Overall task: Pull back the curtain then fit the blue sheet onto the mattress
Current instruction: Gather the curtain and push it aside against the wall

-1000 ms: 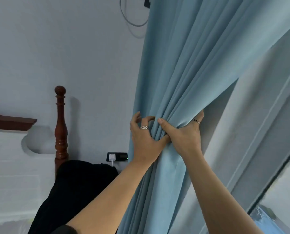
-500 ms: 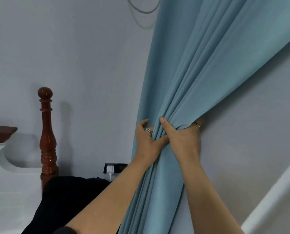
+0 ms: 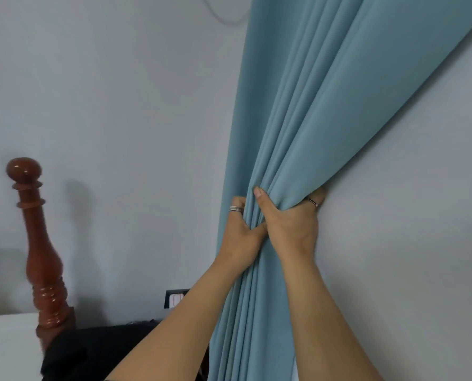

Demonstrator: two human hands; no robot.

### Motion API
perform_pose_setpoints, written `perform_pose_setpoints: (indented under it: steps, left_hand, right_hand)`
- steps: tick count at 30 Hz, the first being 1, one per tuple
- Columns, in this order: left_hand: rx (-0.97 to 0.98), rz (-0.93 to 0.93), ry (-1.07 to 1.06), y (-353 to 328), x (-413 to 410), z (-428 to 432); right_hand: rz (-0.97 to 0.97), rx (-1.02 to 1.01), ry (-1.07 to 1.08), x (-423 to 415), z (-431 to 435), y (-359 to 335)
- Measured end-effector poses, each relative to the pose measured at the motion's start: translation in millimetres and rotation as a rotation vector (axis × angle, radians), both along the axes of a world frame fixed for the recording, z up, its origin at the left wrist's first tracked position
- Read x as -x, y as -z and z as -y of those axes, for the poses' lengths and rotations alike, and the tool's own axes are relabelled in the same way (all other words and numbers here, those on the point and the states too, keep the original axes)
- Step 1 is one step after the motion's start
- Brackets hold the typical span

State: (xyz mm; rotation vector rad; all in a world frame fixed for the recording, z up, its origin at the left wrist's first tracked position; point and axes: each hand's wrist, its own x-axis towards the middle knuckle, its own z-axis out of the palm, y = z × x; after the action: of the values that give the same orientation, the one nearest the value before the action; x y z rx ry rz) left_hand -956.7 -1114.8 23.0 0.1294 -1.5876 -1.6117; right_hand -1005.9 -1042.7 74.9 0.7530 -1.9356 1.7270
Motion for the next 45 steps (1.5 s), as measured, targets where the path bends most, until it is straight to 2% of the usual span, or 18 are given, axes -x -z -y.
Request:
perform_pose_setpoints:
  steps: [3, 7, 8, 11, 13, 17, 19, 21, 23, 24, 26, 28, 31, 36, 37, 39, 42, 45]
  left_hand:
    - [0.145, 0.001, -0.24, -0.5, 12.0, 23.7]
    - [0.494, -0.053, -0.749, -0.2, 24.3, 70.3]
    - [0.531, -0.077, -0.777, -2.2, 29.0, 84.0]
    - [0.49, -0.189, -0.603, -12.8, 39.1, 111.9]
    - [0.498, -0.256, -0.572, -29.3, 49.0, 132.0]
    - [0.442, -0.146, -0.485, -79.9, 74.7, 161.4]
    - [0.51, -0.107, -0.459, -95.2, 92.5, 178.9]
    - [0.625, -0.089, -0.49, -102.5, 110.5, 196.8]
    - [0.73, -0.052, -0.575, -102.3, 127.0, 214.0]
    - [0.797, -0.028, -0.629, -99.9, 135.8, 223.8]
    - [0.977, 0.049, -0.748, -91.6, 149.3, 245.8]
    - [1.12, 0.136, -0.81, -83.0, 160.4, 266.6]
    - [1.134, 0.159, -0.891, -77.1, 175.0, 274.0]
    - [1.131, 0.199, -0.869, -80.1, 174.5, 270.6]
    - [1.135, 0.216, -0.85, -81.8, 173.6, 271.7]
    - [1.134, 0.244, -0.83, -82.6, 170.7, 272.4]
    - [1.144, 0.269, -0.823, -83.8, 166.1, 260.2]
    - [1.065, 0.19, -0.824, -89.8, 159.3, 240.9]
  right_hand:
    - [0.008, -0.012, 0.009, 17.0, 29.4, -5.3]
    - [-0.009, -0.08, 0.021, 44.4, 75.0, -15.6]
    - [-0.013, -0.104, 0.032, 53.9, 88.8, -18.7]
    - [0.037, -0.207, 0.035, 79.7, 114.7, -20.2]
    - [0.055, -0.266, 0.021, 98.4, 133.0, -18.5]
    - [0.006, -0.456, 0.041, 127.1, 169.5, -12.5]
    - [-0.045, -0.552, 0.073, 140.0, 189.8, -15.2]
    - [-0.053, -0.446, 0.002, 155.2, 211.7, -17.9]
    - [-0.192, -0.532, 0.015, 169.1, 235.3, -20.7]
    - [-0.194, -0.583, 0.02, 173.9, 244.2, -21.4]
    - [-0.043, -0.45, -0.024, 170.3, 253.1, -23.0]
    - [-0.117, -0.504, 0.129, 168.9, 259.3, -12.6]
    - [-0.108, -0.471, 0.114, 174.7, 261.6, -6.5]
    - [0.025, -0.423, -0.128, 161.6, 231.7, -12.1]
    - [-0.05, -0.372, -0.071, 152.8, 223.8, -16.6]
    - [-0.353, -0.2, 0.163, 138.4, 213.2, -41.6]
    - [-0.7, -0.005, 0.369, 129.4, 206.0, -117.8]
    - [-0.871, -0.027, 0.594, 141.6, 200.8, -196.8]
